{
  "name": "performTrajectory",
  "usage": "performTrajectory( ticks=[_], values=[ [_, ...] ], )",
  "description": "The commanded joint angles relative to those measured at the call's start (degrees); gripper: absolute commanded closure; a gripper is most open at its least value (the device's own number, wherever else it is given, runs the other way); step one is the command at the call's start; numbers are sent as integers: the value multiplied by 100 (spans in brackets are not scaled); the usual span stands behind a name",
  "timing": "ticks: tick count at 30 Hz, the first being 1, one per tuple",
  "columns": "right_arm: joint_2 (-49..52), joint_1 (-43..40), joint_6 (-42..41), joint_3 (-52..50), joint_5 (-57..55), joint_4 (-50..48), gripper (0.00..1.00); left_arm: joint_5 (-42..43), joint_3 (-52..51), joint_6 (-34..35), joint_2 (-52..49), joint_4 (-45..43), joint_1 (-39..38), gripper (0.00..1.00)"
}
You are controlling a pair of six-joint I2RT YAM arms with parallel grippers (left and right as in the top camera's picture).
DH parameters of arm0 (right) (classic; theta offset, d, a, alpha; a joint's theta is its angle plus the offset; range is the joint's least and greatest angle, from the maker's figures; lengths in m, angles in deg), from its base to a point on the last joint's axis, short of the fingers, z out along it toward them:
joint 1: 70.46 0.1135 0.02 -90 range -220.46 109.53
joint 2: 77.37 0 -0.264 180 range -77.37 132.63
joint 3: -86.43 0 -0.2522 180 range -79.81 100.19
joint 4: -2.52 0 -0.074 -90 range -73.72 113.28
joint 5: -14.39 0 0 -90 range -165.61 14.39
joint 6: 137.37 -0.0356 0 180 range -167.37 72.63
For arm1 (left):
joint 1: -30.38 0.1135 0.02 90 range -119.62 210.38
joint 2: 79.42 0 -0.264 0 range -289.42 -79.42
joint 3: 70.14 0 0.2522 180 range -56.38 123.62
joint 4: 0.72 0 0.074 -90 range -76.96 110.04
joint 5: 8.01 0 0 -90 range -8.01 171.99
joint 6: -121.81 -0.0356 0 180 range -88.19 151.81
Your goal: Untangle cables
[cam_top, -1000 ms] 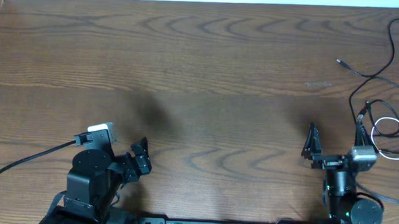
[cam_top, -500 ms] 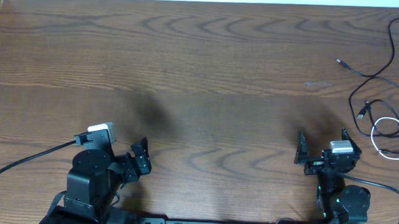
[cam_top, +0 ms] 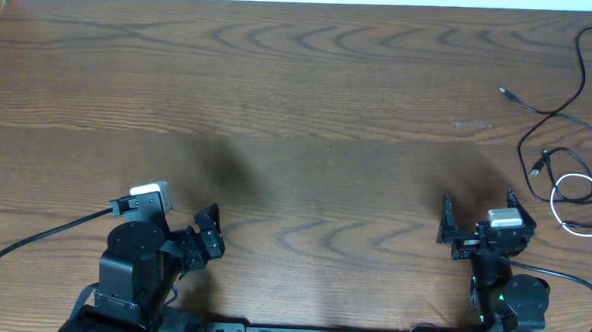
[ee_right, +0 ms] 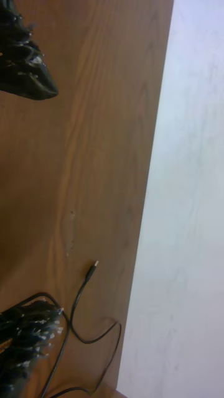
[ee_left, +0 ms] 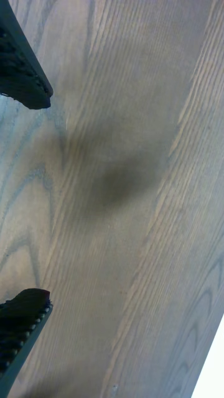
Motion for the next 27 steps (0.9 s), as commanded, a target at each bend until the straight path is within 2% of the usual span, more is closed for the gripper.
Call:
performTrajectory(
  ticks=[1,24,27],
  values=[
    [-42,-15,85,-4,52,26,1,-74,-24,-9,2,0,15,2],
    [-39,-13,85,-4,52,26,1,-267,-26,-15,26,118,33,2],
    [-39,-13,85,-4,52,26,1,-267,-282,-13,243,103,450,2]
  ],
)
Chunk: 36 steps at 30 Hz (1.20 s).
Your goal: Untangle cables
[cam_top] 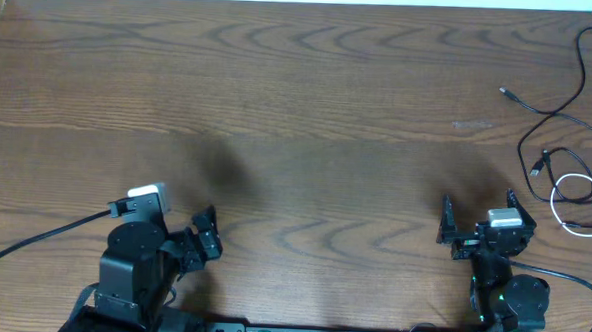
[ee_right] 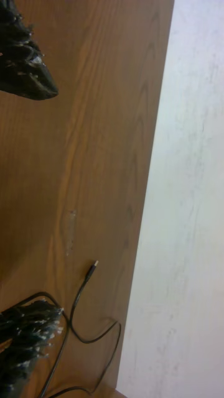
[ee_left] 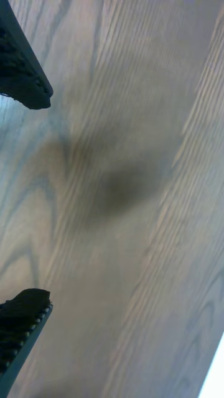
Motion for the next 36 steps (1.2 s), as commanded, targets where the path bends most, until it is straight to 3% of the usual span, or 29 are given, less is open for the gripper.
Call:
performTrajectory(
  ticks=[1,7,15,25,29,36],
  values=[
    [-39,-13,72,-7,52,28,1,-129,-378,-17,321,-61,483,2],
    [-39,-13,72,-7,52,28,1,-28,-1600,-240,1558,-885,1106,2],
    [-39,-15,72,-7,52,28,1,109,-3344,-1121,2688,-3550,1329,2],
    [-39,-13,72,-7,52,28,1,326,-4411,-2201,2704,-6330,1329,2],
    [-39,-13,72,-7,52,28,1,811,-4599,-2811,2704,-6513,1335,2],
    [-39,-13,72,-7,52,28,1,1003,-4597,-3008,2706,-5119,1384,2]
  ],
)
